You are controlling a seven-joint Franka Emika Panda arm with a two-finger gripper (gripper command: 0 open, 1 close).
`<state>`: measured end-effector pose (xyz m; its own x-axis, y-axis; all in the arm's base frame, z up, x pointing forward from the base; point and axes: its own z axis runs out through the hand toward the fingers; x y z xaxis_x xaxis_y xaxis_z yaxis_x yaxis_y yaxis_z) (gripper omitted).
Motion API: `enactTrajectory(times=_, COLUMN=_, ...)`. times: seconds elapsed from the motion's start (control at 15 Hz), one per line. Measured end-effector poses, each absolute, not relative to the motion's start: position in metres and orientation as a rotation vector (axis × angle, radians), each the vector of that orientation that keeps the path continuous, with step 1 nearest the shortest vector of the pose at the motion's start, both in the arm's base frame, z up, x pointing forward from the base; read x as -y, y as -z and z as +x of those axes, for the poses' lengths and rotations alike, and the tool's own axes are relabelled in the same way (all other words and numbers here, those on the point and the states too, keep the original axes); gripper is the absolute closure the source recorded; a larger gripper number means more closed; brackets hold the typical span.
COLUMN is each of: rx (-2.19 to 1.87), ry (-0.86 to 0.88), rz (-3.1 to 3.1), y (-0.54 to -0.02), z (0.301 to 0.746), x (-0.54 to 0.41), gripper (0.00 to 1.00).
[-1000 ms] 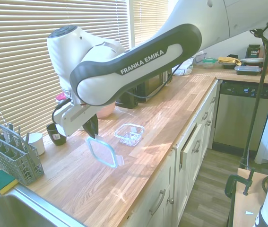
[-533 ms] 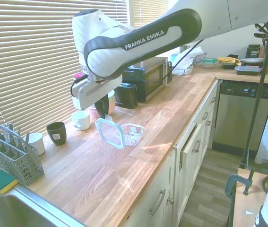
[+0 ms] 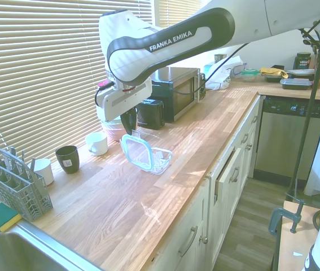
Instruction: Cover the lid of the food container
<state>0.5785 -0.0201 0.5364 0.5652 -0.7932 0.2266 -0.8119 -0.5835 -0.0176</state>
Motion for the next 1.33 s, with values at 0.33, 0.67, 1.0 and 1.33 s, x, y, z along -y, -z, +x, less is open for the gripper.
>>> enactTrajectory(times=0.33, rx=1.385, ry=-0.288, rz=2.695, y=-0.525, z=0.591, x=0.052, gripper=1.0)
enactTrajectory(times=0.67, rx=1.4, ry=-0.262, rz=2.696, y=-0.521, z=0.59, x=0.086, gripper=1.0)
enactTrajectory(times=1.0, rx=1.402, ry=-0.244, rz=2.7, y=-0.514, z=0.589, x=0.109, gripper=1.0)
enactTrajectory(times=1.33, rx=1.422, ry=-0.239, rz=2.711, y=-0.515, z=0.581, x=0.147, gripper=1.0)
